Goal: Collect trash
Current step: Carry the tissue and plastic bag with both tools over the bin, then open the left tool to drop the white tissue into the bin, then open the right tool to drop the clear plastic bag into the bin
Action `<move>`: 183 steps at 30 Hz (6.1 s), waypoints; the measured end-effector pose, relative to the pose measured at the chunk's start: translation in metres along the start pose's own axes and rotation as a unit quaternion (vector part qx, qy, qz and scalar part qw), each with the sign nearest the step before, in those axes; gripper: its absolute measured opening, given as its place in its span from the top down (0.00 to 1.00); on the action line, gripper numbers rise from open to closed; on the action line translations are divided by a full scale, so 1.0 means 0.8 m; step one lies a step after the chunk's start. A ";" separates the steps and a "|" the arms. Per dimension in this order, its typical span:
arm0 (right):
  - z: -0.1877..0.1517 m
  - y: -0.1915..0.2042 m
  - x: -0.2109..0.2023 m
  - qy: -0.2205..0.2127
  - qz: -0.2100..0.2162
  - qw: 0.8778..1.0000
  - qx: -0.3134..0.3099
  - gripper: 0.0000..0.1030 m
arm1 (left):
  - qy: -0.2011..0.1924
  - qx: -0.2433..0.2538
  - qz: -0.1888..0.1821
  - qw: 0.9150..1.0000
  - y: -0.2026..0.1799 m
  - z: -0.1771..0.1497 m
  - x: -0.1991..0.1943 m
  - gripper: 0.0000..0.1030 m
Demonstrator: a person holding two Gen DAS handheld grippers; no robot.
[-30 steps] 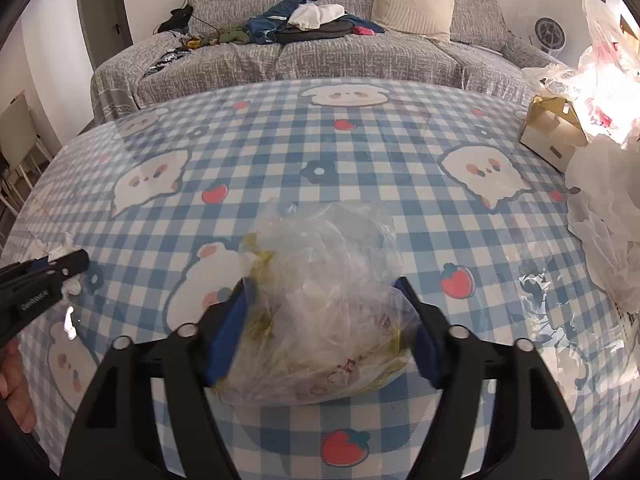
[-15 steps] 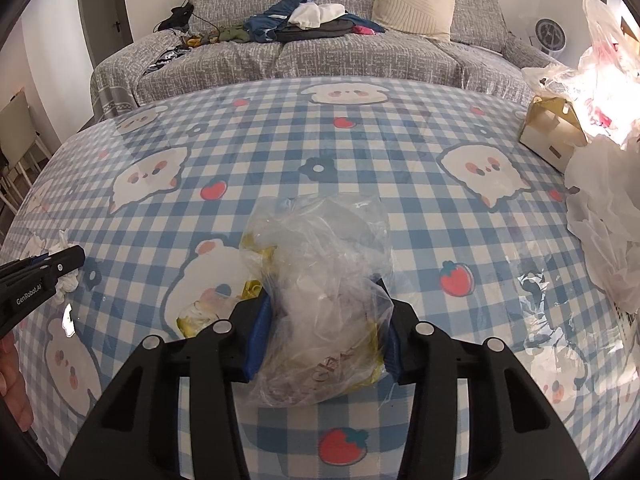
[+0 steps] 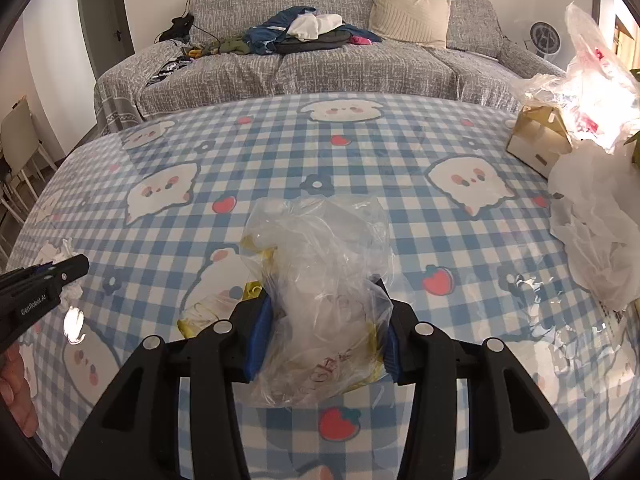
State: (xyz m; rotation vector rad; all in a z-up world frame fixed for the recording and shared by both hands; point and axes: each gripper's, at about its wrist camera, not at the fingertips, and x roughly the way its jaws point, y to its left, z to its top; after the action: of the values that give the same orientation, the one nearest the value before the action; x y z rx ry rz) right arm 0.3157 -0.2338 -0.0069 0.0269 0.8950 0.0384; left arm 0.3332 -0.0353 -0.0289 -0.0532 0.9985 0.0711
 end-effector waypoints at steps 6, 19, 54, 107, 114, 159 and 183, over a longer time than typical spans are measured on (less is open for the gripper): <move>-0.001 -0.001 -0.022 -0.006 -0.001 1.000 -0.003 0.58 | 0.000 0.006 -0.004 1.000 -0.007 -0.009 -0.018 0.86; -0.014 0.007 -0.069 -0.017 0.001 1.000 -0.012 0.58 | -0.005 0.016 -0.008 1.000 -0.016 -0.040 -0.057 0.85; -0.110 0.011 -0.157 -0.023 0.008 1.000 -0.009 0.58 | 0.003 0.023 -0.041 0.999 -0.027 -0.166 -0.141 0.85; -0.412 -0.054 -0.181 0.035 0.005 0.999 0.022 0.58 | 0.053 0.030 -0.062 0.996 -0.052 -0.463 -0.126 0.85; -0.432 -0.072 -0.157 0.054 -0.008 0.998 0.040 0.57 | 0.076 0.038 -0.056 0.995 -0.064 -0.480 -0.089 0.85; -0.451 0.054 -0.152 0.066 0.018 0.998 -0.009 0.55 | 0.051 -0.002 -0.011 0.999 0.047 -0.498 -0.079 0.06; -0.446 0.153 -0.147 0.063 0.052 0.995 -0.057 0.47 | 0.032 -0.046 0.024 0.998 0.140 -0.500 -0.101 0.06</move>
State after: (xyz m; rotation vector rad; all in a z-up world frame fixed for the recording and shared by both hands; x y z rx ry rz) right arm -0.0390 -0.1144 -0.1335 -0.0369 1.0165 0.1895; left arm -0.0547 0.0427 -0.1785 -0.1162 1.0606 0.1602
